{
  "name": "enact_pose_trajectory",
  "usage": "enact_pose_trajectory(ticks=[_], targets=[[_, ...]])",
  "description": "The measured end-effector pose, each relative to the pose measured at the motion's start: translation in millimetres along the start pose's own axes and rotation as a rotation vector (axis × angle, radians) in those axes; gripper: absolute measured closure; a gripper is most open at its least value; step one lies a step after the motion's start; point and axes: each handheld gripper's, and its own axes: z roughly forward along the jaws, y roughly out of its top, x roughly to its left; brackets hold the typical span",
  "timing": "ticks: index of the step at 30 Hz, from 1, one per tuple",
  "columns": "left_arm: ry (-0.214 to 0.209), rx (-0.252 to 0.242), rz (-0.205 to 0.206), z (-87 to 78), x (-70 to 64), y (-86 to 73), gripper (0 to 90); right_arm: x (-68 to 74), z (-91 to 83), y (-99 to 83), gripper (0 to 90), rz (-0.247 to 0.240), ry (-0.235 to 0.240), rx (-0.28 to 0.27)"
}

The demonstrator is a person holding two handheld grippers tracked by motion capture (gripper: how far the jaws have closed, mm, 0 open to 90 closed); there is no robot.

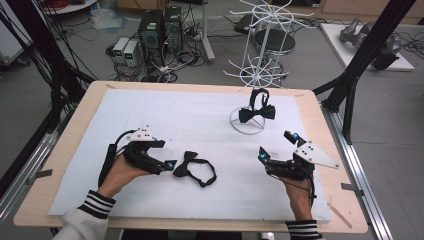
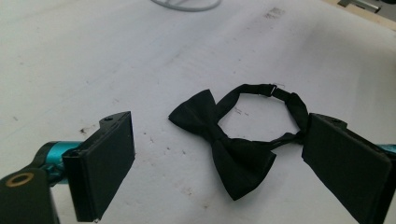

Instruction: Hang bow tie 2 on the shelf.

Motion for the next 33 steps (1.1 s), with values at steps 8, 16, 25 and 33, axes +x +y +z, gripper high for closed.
enact_pose_trajectory(ticks=[8,16,25,33], targets=[[-0.009,0.055,0.002,9.8,-2.1,2.9,10.0,-2.3,-0.4,-1.6,1.0,0.001,-0.003,0.006],[-0.012,0.129,-0.016,24.4,-4.5,1.6,11.0,-1.9,1.0,-1.7,1.0,0.0,-0.002,0.005],[-0.015,0.205,-0.028,41.7,-7.6,1.5,12.7,-1.7,1.2,-1.8,1.0,0.0,-0.001,0.005],[-0.013,0.258,-0.018,54.8,-10.7,-0.4,18.8,-0.9,1.7,-1.7,1.0,-0.004,0.004,0.004]])
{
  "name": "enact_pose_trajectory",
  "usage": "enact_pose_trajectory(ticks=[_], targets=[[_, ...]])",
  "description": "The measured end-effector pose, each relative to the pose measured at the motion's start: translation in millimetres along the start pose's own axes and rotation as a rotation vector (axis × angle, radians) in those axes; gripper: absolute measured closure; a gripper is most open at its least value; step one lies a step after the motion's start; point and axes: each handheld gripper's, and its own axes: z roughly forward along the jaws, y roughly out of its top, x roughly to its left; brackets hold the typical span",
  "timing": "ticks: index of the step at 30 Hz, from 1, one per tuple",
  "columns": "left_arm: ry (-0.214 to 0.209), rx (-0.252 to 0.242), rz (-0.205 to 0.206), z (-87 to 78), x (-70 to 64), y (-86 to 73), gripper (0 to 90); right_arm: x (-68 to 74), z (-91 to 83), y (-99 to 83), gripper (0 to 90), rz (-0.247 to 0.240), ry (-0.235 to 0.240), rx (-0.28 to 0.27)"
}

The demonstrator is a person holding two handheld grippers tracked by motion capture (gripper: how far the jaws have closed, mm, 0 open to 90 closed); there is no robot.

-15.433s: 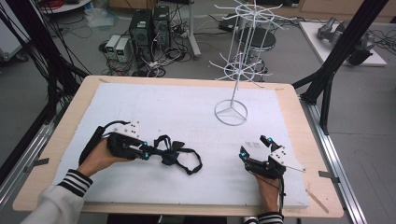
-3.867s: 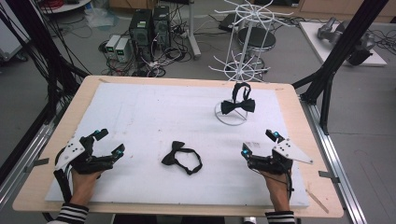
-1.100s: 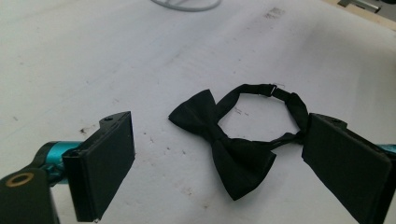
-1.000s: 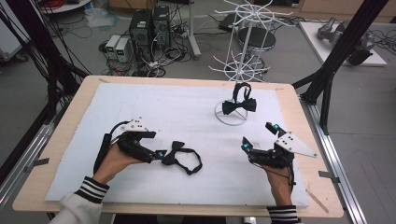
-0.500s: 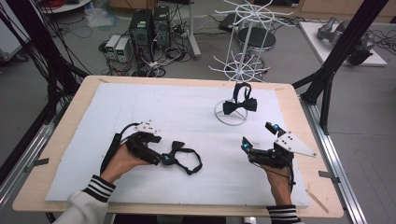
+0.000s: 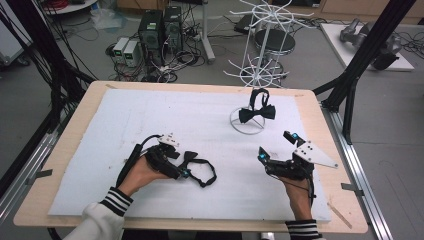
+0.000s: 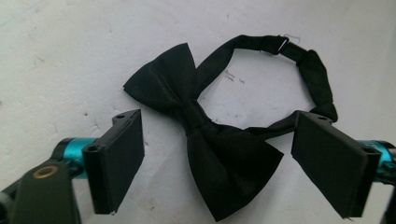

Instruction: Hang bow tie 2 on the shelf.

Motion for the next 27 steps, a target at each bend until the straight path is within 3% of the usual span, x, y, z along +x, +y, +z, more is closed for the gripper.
enact_pose_trajectory(ticks=[5,12,27], targets=[[0.012,0.003,0.009,1.4,-2.2,-1.3,29.2,-0.9,-1.3,0.2,1.0,0.006,-0.001,-0.006],[0.019,0.025,0.004,3.7,-2.8,-4.3,32.5,-0.9,-1.8,0.4,1.0,0.009,0.001,-0.007],[0.053,0.027,0.035,1.2,-6.1,-8.1,66.1,-0.3,-1.2,0.3,1.0,0.008,0.004,-0.008]])
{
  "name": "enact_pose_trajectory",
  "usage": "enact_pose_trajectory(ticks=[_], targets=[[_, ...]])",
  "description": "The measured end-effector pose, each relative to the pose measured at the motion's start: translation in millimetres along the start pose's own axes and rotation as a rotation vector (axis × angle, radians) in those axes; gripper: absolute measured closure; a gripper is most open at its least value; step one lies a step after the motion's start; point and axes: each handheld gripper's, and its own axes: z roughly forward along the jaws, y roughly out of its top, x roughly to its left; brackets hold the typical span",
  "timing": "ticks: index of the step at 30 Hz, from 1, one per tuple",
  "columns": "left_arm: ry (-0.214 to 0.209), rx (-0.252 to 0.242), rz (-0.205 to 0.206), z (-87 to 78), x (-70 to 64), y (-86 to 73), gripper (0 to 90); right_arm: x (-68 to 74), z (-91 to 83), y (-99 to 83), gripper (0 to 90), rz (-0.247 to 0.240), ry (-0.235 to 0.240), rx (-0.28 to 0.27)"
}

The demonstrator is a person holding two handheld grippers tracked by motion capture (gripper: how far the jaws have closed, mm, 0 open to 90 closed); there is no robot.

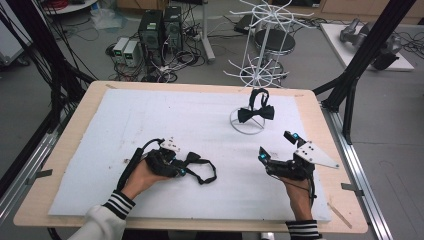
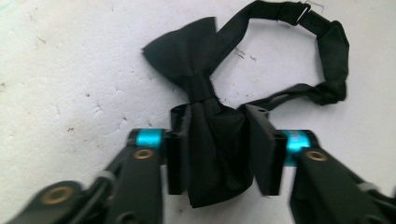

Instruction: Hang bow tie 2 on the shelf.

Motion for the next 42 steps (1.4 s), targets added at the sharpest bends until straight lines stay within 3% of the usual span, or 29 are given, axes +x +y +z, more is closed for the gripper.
enact_pose_trajectory(ticks=[10,27,36,42], targets=[[0.002,-0.024,0.006,-3.2,1.3,-0.4,71.6,-0.6,0.1,-0.1,1.0,0.005,-0.001,0.003],[-0.042,-0.157,0.072,-21.6,4.5,8.8,71.7,-0.7,2.2,0.0,1.0,0.016,0.018,0.001],[-0.085,-0.221,0.104,-31.4,4.6,16.5,71.7,1.8,6.9,4.0,1.0,0.023,0.063,0.012],[-0.116,-0.244,0.154,-37.5,1.8,25.6,71.6,5.7,11.8,10.6,1.6,0.012,0.108,0.021]])
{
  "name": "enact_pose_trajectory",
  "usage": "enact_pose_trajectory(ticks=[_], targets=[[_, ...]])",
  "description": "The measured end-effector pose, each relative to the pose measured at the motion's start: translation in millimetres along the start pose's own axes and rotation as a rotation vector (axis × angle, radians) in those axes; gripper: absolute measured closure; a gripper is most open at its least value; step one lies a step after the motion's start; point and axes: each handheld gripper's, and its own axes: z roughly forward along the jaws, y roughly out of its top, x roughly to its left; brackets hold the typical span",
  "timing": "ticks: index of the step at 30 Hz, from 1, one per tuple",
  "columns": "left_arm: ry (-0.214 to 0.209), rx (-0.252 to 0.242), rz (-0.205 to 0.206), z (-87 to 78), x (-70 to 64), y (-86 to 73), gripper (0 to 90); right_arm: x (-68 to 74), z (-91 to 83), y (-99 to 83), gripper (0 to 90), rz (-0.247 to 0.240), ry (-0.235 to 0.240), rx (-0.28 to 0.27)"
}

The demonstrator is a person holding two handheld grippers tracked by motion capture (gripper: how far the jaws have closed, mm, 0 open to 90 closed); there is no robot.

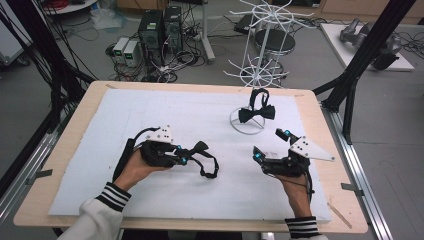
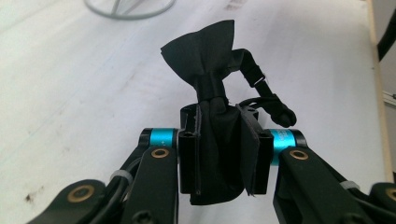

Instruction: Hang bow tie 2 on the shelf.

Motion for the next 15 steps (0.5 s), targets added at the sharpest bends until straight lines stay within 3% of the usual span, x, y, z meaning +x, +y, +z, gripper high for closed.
enact_pose_trajectory(ticks=[4,10,15], targets=[[-0.022,-0.022,0.014,-0.3,-1.7,6.4,71.6,1.1,2.2,2.1,1.6,0.007,0.019,0.004],[-0.055,-0.043,0.032,-1.4,-2.0,13.3,71.6,4.7,8.6,5.9,1.6,0.003,0.083,0.022],[-0.092,-0.059,0.085,-5.6,-2.0,22.0,71.6,6.3,12.1,10.4,1.7,0.014,0.144,0.016]])
